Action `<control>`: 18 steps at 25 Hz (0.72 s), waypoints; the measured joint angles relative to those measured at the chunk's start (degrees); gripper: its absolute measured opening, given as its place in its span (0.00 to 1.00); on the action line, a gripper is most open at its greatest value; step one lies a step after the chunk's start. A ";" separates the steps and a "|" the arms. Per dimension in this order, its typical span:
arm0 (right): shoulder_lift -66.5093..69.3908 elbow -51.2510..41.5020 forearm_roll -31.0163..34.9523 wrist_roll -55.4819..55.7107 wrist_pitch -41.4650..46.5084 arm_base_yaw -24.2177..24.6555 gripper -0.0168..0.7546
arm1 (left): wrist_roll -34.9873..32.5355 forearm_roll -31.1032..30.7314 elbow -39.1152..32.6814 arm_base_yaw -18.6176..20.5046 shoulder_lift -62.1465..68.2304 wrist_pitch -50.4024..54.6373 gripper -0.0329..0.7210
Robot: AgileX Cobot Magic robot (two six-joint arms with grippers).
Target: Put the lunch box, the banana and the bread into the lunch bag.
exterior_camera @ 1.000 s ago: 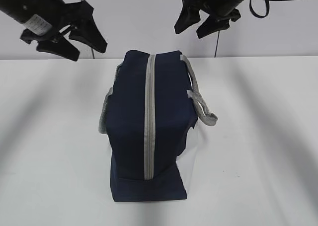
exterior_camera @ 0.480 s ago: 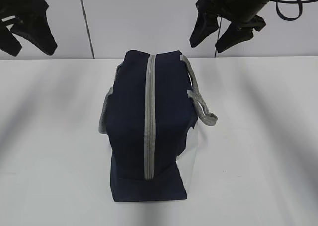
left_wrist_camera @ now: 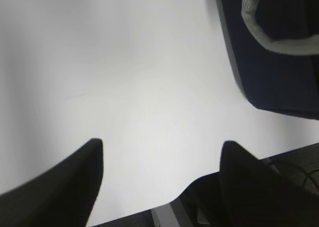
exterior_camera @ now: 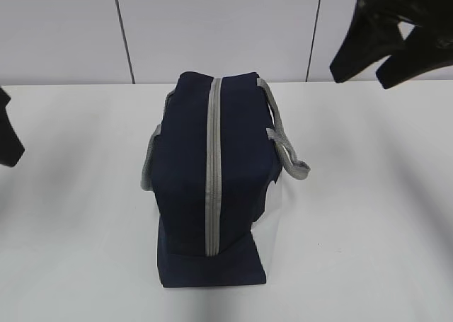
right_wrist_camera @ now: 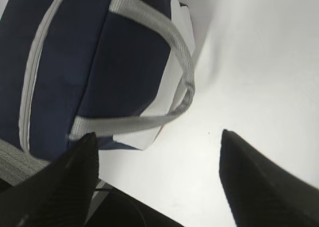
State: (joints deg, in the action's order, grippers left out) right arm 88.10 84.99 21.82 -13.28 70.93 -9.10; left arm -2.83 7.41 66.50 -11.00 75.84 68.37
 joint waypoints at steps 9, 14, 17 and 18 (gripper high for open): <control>-23.24 -19.18 -1.63 -0.13 -0.78 0.00 0.75 | 0.14 -1.05 -11.53 -0.04 -16.75 -2.38 0.69; -36.79 -30.45 -1.97 1.05 -2.47 0.00 0.75 | 0.69 -2.13 -15.81 -0.06 -27.59 -2.38 0.69; -46.23 -36.75 -3.13 2.67 -4.12 0.00 0.75 | 0.75 -2.53 -19.15 -0.06 -34.65 -2.31 0.69; -48.73 -38.30 -3.55 3.20 -4.12 0.00 0.75 | 0.75 -2.83 -20.15 -0.06 -36.97 -2.31 0.69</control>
State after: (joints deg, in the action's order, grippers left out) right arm 39.37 46.69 18.28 -10.08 66.81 -9.10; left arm -2.08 4.57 46.35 -11.07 38.87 66.07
